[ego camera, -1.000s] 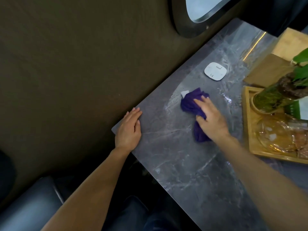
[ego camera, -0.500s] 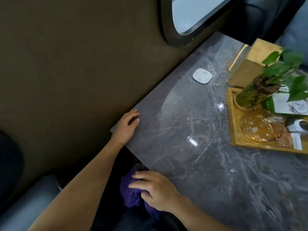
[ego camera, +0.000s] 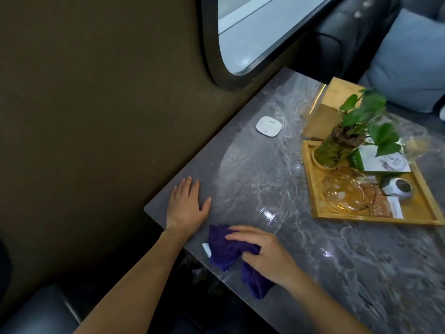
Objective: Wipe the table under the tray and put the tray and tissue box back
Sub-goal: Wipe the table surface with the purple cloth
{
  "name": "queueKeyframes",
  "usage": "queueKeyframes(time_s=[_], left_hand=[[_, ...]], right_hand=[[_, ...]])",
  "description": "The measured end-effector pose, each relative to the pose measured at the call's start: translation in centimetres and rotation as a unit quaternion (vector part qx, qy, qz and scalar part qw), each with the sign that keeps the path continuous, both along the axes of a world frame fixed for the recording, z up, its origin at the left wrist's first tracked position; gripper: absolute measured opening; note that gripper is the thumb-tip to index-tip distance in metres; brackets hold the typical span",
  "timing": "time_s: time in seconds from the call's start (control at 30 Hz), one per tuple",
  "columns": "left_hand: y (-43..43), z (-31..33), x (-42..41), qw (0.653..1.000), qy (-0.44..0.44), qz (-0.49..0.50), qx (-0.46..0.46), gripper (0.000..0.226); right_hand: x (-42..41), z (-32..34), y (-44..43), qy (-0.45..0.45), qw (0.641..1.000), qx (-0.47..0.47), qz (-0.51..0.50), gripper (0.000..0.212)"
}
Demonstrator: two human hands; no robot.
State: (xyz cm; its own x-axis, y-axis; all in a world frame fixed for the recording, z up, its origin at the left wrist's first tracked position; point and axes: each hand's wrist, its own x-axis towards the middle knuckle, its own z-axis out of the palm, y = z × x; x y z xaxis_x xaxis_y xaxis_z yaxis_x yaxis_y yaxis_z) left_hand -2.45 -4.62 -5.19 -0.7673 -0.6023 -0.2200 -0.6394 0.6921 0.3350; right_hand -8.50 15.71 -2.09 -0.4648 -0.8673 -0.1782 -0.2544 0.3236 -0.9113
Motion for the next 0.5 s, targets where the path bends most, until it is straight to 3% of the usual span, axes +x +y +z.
queueKeyframes(time_s=[0.17,0.37,0.5], left_hand=[[5.3,0.4,-3.6,0.997,0.045,-0.069,0.001,0.065],[10.3,1.4,-8.1,0.989,0.04,-0.144,0.01,0.064],[12.9,2.0,-10.6,0.985,0.059,-0.152,0.049,0.057]], right_hand=[[-3.4,0.6,4.6,0.077,0.991,0.008,-0.112,0.055],[-5.7,0.5,11.7,0.132,0.961,0.04,-0.24,0.054],[-5.7,-0.8,15.3,0.165,0.953,0.069,-0.246,0.063]])
